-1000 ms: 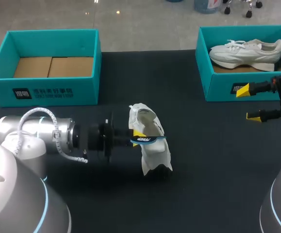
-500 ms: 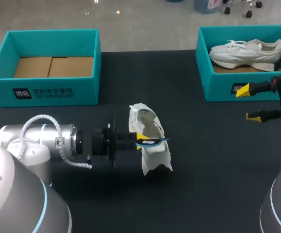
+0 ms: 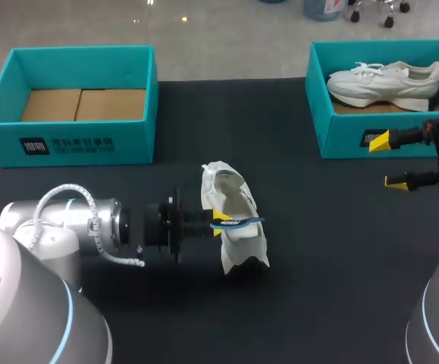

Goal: Take the shoe out of the shoebox, open the shoe tongue, remove and reinsert the insole, then place the shoe into the shoebox

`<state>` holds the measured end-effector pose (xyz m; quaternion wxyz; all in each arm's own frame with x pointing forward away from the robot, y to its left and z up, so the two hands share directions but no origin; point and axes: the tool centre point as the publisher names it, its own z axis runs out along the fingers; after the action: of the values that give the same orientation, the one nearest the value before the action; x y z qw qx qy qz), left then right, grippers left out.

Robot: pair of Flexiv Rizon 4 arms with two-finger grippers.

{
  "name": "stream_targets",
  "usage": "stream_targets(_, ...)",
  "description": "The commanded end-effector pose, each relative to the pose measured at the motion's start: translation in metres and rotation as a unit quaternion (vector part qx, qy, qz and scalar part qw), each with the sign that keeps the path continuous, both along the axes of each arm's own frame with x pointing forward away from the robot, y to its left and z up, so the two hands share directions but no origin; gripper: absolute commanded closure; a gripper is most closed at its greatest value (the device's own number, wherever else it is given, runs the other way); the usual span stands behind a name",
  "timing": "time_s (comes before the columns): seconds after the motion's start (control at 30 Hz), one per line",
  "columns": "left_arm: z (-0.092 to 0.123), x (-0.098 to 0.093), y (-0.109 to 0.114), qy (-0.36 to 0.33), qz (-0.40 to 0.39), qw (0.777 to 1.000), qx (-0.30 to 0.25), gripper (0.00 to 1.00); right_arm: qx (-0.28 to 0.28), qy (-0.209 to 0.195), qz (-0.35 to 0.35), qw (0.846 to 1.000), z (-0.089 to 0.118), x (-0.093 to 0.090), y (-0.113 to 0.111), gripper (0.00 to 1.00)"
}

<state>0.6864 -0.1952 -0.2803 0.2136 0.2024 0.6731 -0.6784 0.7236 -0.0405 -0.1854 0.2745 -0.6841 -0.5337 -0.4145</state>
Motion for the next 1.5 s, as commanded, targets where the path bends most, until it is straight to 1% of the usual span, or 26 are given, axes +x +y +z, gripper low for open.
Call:
stream_targets(0.03, -0.010, 0.004, -0.005, 0.001, 0.001, 1.000, -0.003, 1.00, -0.002, 0.001, -0.001, 1.000, 0.000, 0.000, 0.000, 0.00)
stream_targets(0.2, -0.020, 0.009, -0.004, 0.003, 0.009, 1.000, 0.003, 1.00, -0.002, 0.001, -0.001, 1.000, 0.000, 0.000, 0.000, 0.00)
stream_targets(0.4, -0.026, 0.017, -0.002, -0.010, 0.014, 1.000, 0.007, 1.00, -0.002, 0.001, -0.001, 1.000, 0.000, 0.000, 0.000, 0.00)
stream_targets(0.73, -0.036, 0.035, -0.008, -0.018, 0.029, 0.999, 0.003, 1.00, -0.002, 0.001, -0.001, 1.000, 0.000, 0.000, 0.000, 0.00)
stream_targets(1.0, -0.044, 0.040, -0.009, -0.026, 0.052, 0.998, -0.001, 1.00, -0.002, 0.001, -0.001, 1.000, 0.000, 0.000, 0.000, 0.00)
stream_targets(1.4, -0.057, 0.046, -0.003, -0.016, 0.074, 0.997, 0.014, 1.00, -0.002, 0.001, -0.001, 1.000, 0.000, 0.000, 0.000, 0.00)
stream_targets(1.5, -0.055, 0.046, -0.002, -0.014, 0.076, 0.997, 0.014, 1.00, -0.002, 0.001, -0.001, 1.000, 0.000, 0.000, 0.000, 0.00)
